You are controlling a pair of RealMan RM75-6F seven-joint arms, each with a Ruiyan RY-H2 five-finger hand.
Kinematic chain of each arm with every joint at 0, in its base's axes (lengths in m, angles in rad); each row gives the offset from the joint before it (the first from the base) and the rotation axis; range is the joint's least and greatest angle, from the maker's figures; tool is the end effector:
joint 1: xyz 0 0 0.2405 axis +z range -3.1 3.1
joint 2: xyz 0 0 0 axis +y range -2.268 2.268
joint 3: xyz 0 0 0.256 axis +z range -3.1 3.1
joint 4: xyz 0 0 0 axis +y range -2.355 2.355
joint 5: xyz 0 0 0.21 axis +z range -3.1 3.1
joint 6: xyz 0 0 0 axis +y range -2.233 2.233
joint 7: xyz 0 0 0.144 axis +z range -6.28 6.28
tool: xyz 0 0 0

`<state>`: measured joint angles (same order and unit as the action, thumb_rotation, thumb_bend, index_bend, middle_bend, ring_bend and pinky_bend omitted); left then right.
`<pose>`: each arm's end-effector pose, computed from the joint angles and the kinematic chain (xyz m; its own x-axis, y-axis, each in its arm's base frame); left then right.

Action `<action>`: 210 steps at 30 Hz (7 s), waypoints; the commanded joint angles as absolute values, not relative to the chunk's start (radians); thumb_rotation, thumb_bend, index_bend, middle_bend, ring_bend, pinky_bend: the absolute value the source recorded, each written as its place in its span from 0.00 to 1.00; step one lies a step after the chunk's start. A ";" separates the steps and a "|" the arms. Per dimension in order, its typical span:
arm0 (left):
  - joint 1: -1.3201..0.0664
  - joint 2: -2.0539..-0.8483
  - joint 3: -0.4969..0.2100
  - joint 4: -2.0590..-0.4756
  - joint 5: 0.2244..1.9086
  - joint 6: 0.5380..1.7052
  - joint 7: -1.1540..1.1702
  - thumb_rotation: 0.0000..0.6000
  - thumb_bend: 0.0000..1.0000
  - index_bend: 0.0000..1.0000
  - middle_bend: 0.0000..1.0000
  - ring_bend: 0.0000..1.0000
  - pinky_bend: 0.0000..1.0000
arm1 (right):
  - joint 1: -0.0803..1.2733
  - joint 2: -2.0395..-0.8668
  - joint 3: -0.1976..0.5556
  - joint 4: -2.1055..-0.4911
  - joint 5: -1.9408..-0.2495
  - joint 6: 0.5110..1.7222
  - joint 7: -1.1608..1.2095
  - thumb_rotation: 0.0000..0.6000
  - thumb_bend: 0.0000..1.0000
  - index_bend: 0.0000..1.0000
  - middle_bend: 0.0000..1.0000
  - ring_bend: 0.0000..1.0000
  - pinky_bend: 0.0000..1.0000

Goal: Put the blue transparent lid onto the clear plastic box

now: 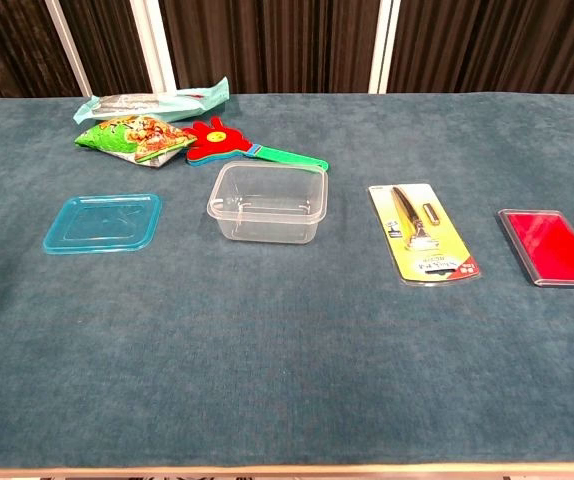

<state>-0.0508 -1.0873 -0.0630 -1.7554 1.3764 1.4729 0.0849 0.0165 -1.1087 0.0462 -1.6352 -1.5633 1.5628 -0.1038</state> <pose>-0.3065 0.1703 0.1618 0.3580 0.0315 0.9332 0.9241 0.1311 -0.3589 -0.3063 -0.1586 0.1665 0.4797 0.0453 0.8763 -0.8770 -0.0060 0.4804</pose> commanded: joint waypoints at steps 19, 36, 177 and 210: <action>-0.048 -1.083 -0.074 -1.748 1.369 1.481 0.054 1.00 0.25 0.13 0.10 0.05 0.04 | 0.013 -1.111 0.047 -1.635 -1.570 1.573 -0.096 1.00 0.34 0.00 0.01 0.00 0.00; -0.161 -1.035 -0.131 -1.757 1.310 1.315 0.043 1.00 0.18 0.10 0.09 0.05 0.03 | 0.006 -1.107 0.055 -1.656 -1.531 1.564 -0.078 1.00 0.34 0.00 0.01 0.00 0.00; -0.914 -1.473 -0.084 -1.328 0.519 0.763 0.508 1.00 0.26 0.11 0.30 0.06 0.03 | 0.004 -1.097 0.084 -1.693 -1.431 1.522 -0.057 1.00 0.34 0.00 0.01 0.00 0.00; -1.276 -1.500 -0.208 -1.584 0.209 0.931 0.801 1.00 0.26 0.12 0.28 0.06 0.03 | 0.004 -1.099 0.087 -1.695 -1.419 1.516 -0.055 1.00 0.34 0.00 0.01 0.00 0.00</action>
